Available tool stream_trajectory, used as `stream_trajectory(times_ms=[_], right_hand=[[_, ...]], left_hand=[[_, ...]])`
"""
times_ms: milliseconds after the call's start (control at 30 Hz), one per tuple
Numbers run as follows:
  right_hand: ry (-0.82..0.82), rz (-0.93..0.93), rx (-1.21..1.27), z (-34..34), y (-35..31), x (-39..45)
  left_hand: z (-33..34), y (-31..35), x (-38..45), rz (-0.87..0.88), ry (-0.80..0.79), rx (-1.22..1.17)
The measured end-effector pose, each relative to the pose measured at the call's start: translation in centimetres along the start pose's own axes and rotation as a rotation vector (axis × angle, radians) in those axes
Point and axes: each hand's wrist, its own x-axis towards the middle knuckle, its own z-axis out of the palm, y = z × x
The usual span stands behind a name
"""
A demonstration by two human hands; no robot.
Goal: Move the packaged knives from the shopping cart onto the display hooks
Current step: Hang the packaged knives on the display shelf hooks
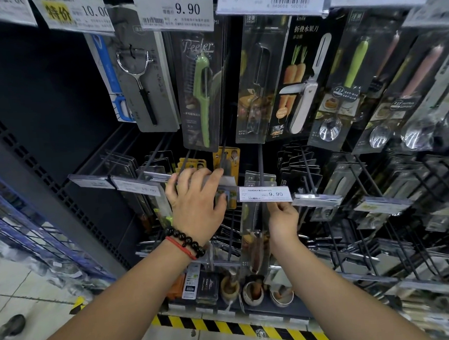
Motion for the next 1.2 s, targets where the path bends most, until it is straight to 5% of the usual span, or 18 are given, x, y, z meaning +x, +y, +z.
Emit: stream_trajectory(times_ms=[233,600,900,1200], right_hand=[[0.035,0.140,0.011,1.2,-1.4,1.9],[-0.019,-0.067,-0.437,-4.1,2.5,-2.1],[-0.185,-0.390,-0.838,-5.7,2.9,-12.2],[-0.231,-0.514,-1.172,-6.9,5.9,-21.0]], left_hand=[[-0.2,-0.1,0.0,0.008,-0.020,-0.008],[-1.6,-0.6,-3.8,0.136,-0.119,-0.192],[-2.2,-1.7,-11.6,-0.030,-0.682,-0.359],[-6.3,-5.0,-19.8,-0.007,-0.784,-0.350]])
